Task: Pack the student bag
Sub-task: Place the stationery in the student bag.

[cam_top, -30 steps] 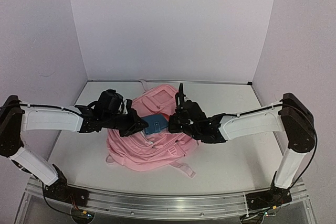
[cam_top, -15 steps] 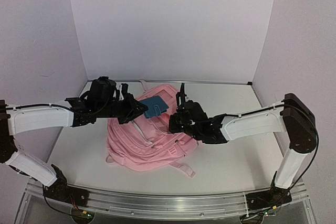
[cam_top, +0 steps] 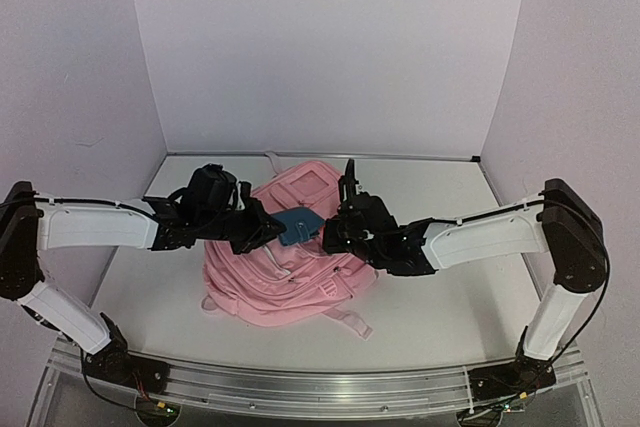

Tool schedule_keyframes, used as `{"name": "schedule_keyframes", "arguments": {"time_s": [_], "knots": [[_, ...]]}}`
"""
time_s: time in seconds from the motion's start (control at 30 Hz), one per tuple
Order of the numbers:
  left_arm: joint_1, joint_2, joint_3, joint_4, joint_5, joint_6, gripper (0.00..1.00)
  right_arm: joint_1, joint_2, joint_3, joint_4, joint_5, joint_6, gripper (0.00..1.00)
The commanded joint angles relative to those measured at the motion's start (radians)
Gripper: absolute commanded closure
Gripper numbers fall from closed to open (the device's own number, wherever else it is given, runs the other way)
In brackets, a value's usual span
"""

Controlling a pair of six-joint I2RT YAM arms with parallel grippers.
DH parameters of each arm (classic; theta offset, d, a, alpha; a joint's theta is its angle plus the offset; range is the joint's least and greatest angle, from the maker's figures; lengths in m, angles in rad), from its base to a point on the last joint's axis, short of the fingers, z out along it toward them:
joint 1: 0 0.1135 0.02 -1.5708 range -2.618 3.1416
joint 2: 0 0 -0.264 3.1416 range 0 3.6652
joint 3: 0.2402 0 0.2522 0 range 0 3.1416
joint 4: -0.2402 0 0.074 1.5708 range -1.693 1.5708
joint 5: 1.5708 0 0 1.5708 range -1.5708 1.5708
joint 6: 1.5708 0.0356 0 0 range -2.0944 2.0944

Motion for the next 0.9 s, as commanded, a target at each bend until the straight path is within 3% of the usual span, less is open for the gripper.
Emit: {"name": "schedule_keyframes", "arguments": {"time_s": [0.0, 0.33, 0.87], "knots": [[-0.016, -0.014, -0.027, 0.022, 0.002, -0.019, 1.0, 0.013, -0.048, 0.012, 0.058, 0.031, 0.017, 1.0], [-0.022, -0.009, -0.039, 0.006, -0.019, -0.016, 1.0, 0.013, -0.041, 0.024, 0.057, 0.022, 0.021, 1.0], [-0.042, 0.189, 0.084, 0.193, -0.023, -0.036, 1.0, 0.029, -0.036, 0.036, 0.057, -0.042, 0.002, 1.0]]}}
